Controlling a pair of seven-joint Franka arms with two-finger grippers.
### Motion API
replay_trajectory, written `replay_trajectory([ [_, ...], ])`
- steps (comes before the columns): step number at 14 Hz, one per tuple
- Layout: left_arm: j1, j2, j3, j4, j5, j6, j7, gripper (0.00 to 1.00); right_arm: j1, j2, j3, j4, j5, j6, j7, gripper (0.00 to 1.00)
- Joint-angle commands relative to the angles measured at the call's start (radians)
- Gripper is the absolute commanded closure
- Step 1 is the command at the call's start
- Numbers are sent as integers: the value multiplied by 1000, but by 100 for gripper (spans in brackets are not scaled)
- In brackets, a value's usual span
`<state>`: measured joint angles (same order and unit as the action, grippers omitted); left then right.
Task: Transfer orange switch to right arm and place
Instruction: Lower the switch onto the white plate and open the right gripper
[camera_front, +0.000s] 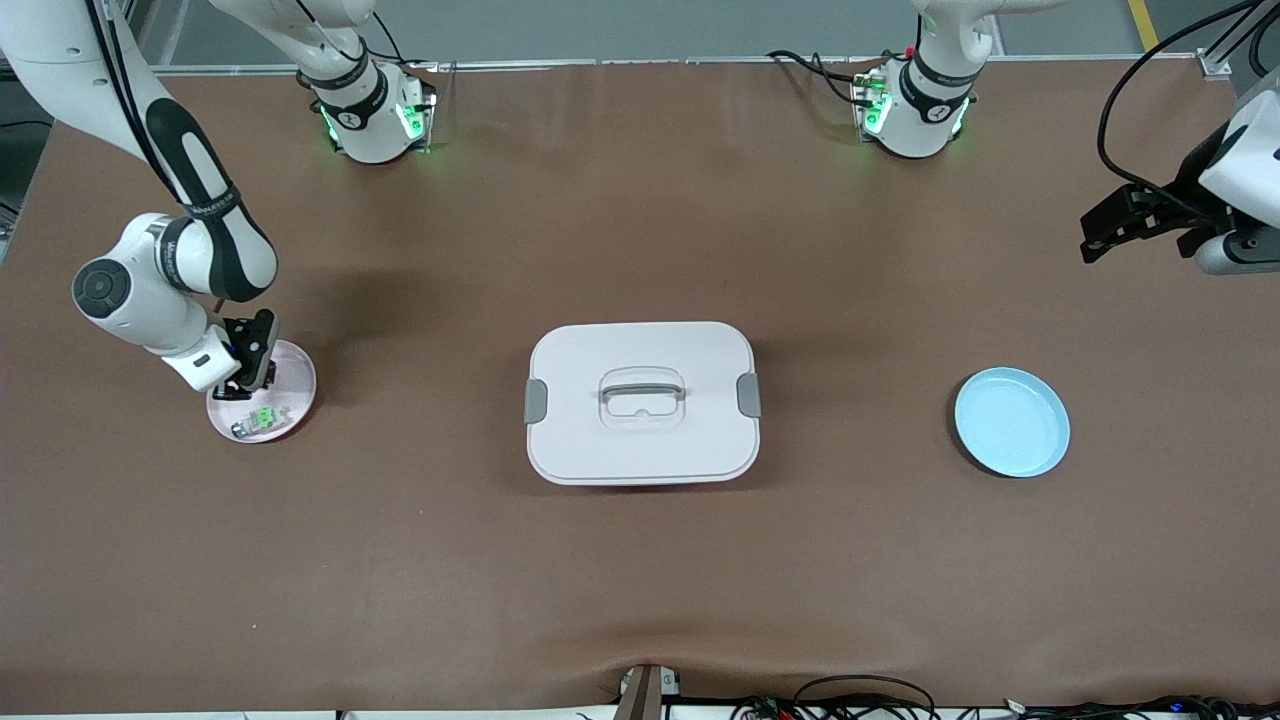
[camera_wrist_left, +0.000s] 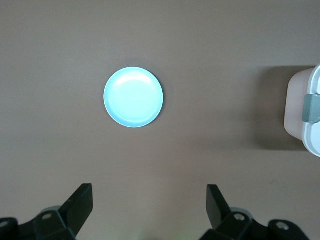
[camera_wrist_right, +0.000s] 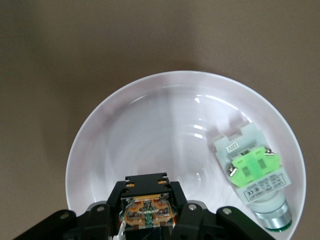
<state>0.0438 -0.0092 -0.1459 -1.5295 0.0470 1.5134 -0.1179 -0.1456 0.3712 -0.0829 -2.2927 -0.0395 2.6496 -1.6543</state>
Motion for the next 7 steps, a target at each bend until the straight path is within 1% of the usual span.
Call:
replay_trajectory([
  [1,4,-25,5,-18,-22,-7,20,0,-22,-8,15,-10,-14,13,-10,73],
  [2,4,-25,5,-18,-22,-7,20,0,-22,-8,15,-8,-14,15,-9,64],
  [3,4,-25,5,-18,-22,-7,20,0,-22,-8,15,-8,-14,16,-10,48],
  [4,2,-25,5,-18,-22,-7,20,0,-22,-8,15,-8,-14,16,-9,23],
  [5,4,-25,5,-18,-22,-7,20,0,-22,-8,15,-8,-14,20,-9,0],
  [7,2,-25,5,-17,-22,-7,20,0,-23,-8,17,-5,-13,20,-10,0],
])
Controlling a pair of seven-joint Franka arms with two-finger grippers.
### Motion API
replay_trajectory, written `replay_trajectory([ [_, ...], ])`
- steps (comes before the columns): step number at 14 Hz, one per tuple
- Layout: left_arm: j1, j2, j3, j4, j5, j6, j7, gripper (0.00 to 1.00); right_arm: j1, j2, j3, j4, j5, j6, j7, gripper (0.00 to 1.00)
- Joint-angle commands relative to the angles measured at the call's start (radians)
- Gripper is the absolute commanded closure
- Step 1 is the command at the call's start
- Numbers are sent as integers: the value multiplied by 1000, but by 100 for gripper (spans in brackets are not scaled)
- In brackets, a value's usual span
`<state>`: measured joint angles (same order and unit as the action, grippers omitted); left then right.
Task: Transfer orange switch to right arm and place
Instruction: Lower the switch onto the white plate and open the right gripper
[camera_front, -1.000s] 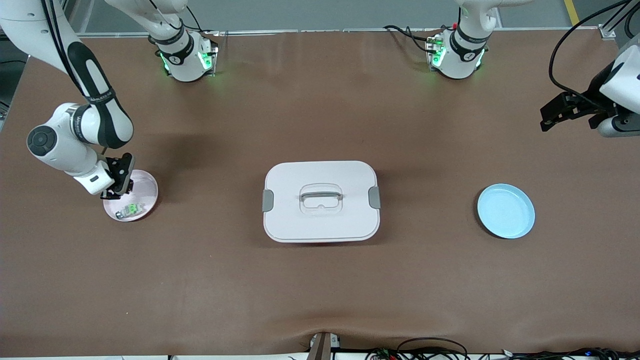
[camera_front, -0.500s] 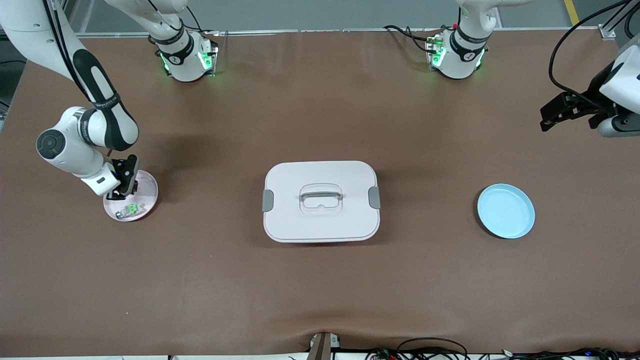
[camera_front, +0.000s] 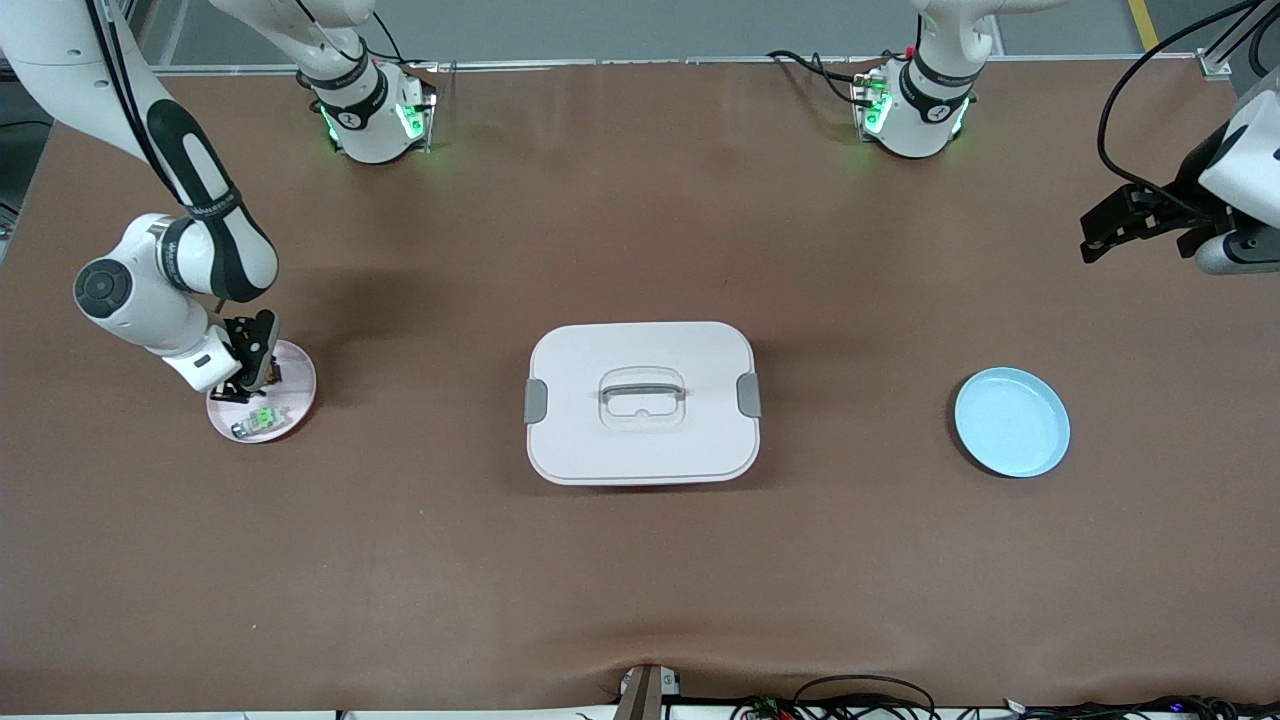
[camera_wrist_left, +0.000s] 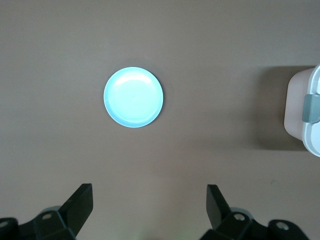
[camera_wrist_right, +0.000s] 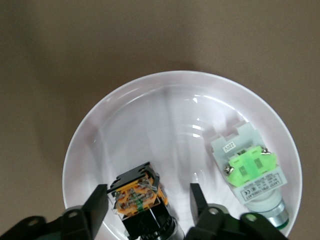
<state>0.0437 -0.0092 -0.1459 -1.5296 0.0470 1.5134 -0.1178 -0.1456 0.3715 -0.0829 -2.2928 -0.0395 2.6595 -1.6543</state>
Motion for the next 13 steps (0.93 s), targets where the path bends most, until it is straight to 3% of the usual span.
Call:
replay_trajectory([
  [1,2,-25,5,-17,-22,-7,20,0,-22,-9,17,-5,-13,8,-7,0],
  [5,2,-25,3,-18,-22,-7,20,0,-17,-45,17,-5,-11,-18,106,0],
  [8,2,-25,2,-17,-22,-7,20,0,-15,-94,17,1,-13,-149,403,0],
  [13,2,-25,3,-17,-22,-7,20,0,-15,-143,22,12,-13,-199,836,0],
])
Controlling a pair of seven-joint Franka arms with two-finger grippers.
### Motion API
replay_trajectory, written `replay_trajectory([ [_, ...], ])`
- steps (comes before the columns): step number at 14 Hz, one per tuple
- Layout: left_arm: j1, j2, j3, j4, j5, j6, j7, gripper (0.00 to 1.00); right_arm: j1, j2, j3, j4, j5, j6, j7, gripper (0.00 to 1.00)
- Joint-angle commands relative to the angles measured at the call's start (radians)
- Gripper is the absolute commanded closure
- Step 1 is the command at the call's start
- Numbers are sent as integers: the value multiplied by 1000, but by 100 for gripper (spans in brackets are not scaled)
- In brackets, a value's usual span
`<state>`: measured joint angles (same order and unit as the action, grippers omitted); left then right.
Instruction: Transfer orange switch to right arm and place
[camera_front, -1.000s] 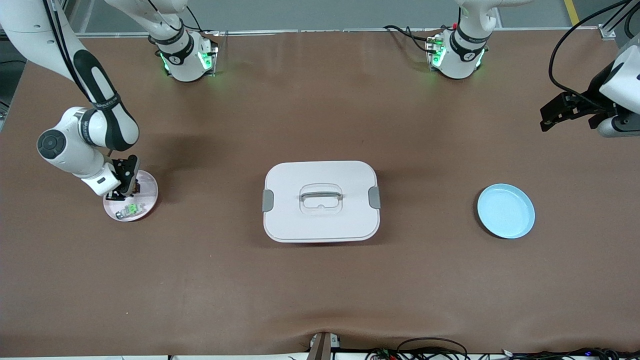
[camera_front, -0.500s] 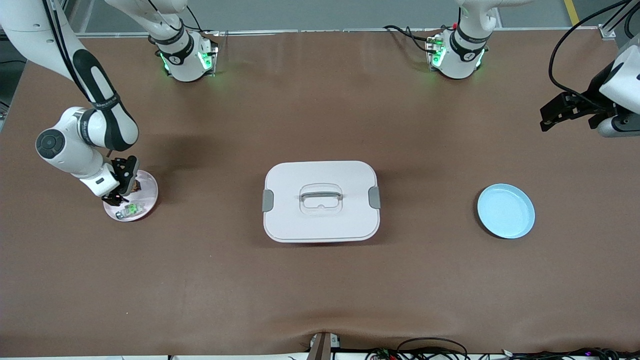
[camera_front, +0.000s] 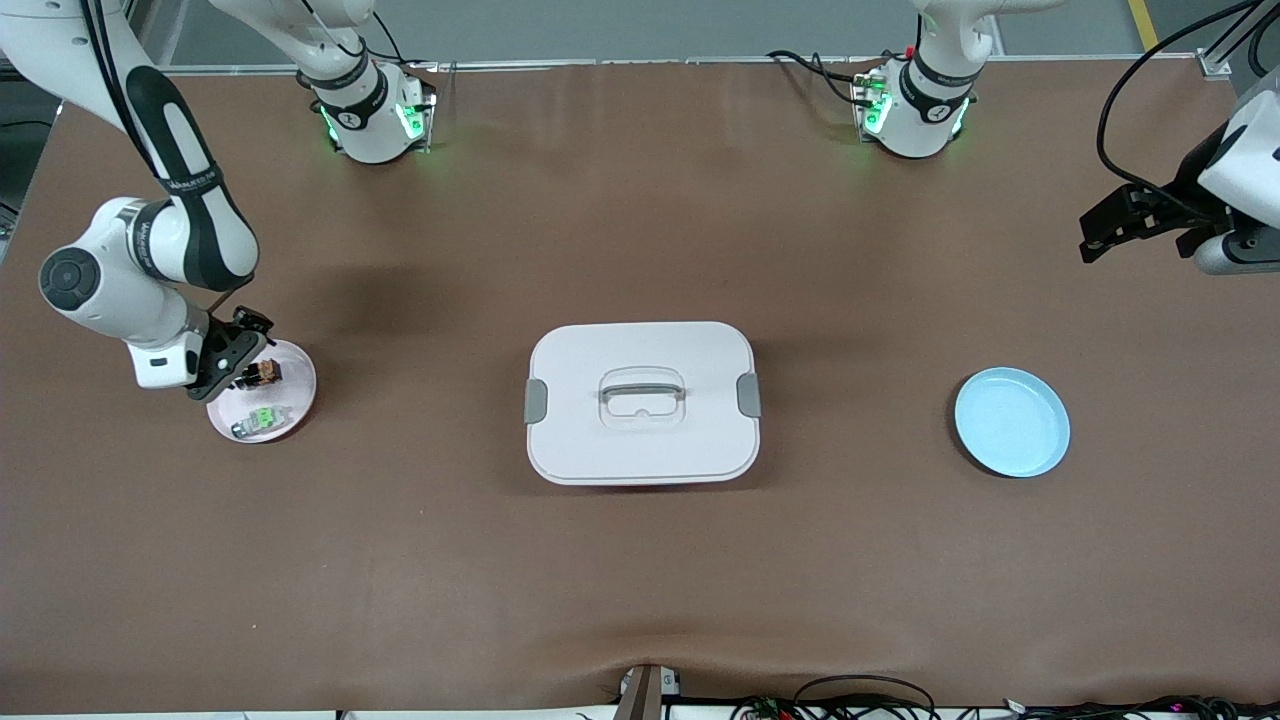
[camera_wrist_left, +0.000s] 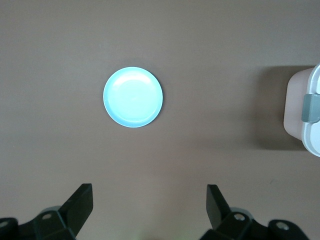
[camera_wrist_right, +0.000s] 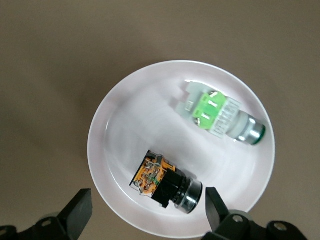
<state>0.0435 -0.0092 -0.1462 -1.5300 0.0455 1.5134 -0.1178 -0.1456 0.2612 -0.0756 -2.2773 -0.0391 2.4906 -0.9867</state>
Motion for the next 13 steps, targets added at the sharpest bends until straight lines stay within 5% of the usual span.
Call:
replay_trajectory([
  [1,2,-25,4,-18,-21,-7,20,0,-14,-39,14,-2,-13,-35,265,0],
  [6,4,-25,4,-16,-21,-7,20,0,-14,-57,16,-1,-13,-39,670,0],
  [13,4,-23,4,-13,-19,-7,20,0,3,-77,23,27,-13,-39,910,0],
])
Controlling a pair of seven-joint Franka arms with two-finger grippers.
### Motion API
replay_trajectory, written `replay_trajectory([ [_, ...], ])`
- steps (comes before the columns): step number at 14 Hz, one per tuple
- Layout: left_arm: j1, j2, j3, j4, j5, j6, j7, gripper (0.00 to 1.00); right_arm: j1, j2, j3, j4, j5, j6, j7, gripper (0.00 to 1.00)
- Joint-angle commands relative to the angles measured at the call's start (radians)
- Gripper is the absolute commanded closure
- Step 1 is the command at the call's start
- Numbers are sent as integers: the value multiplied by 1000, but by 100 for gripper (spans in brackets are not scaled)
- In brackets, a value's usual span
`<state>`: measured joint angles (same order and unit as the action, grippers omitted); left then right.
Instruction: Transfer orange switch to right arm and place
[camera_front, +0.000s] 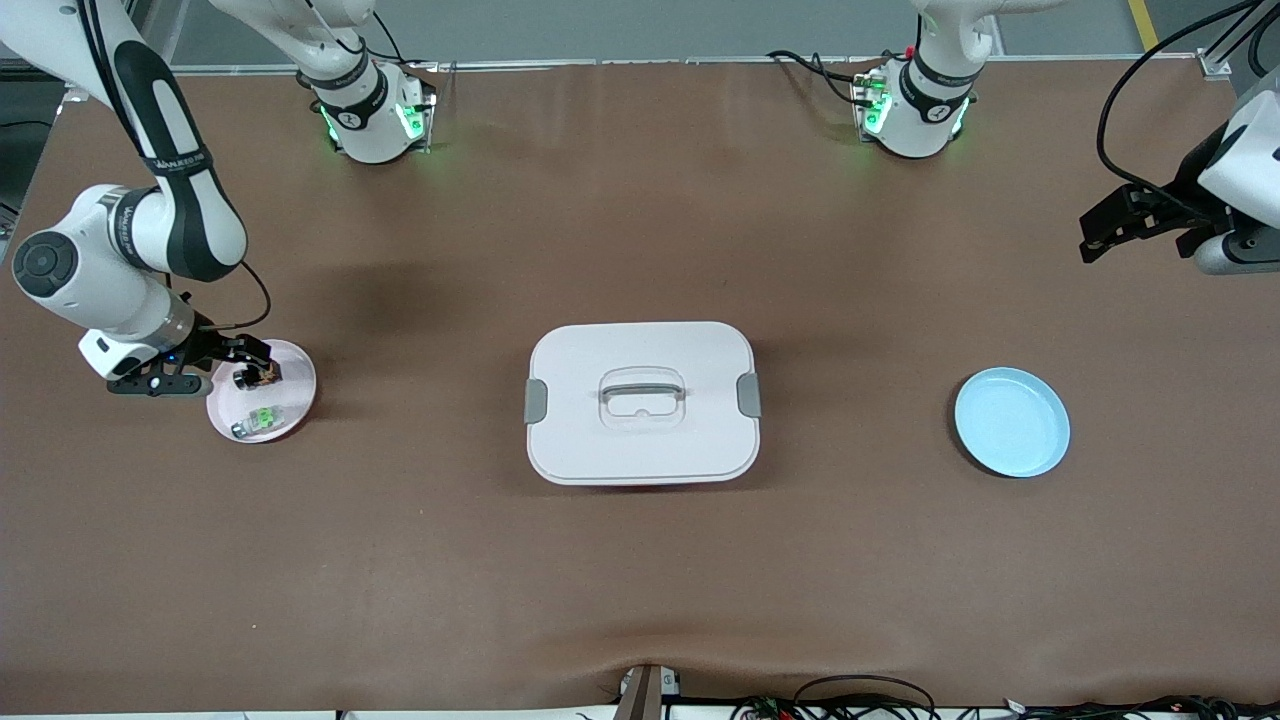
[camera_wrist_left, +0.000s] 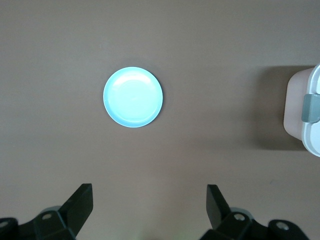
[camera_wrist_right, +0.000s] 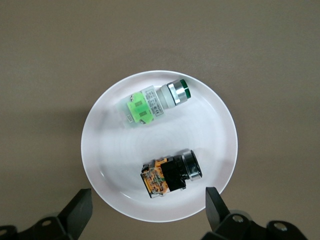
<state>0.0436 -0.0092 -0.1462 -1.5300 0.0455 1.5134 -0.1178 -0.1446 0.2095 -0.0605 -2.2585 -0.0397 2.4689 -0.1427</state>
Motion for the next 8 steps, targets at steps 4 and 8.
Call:
replay_trajectory([
  [4,2,-23,4,-13,-19,-7,20,0,11,-41,8,42,-11,-40,81,0],
  [8,2,-26,4,-15,-19,-7,20,0,23,-44,18,112,-9,-201,80,0],
])
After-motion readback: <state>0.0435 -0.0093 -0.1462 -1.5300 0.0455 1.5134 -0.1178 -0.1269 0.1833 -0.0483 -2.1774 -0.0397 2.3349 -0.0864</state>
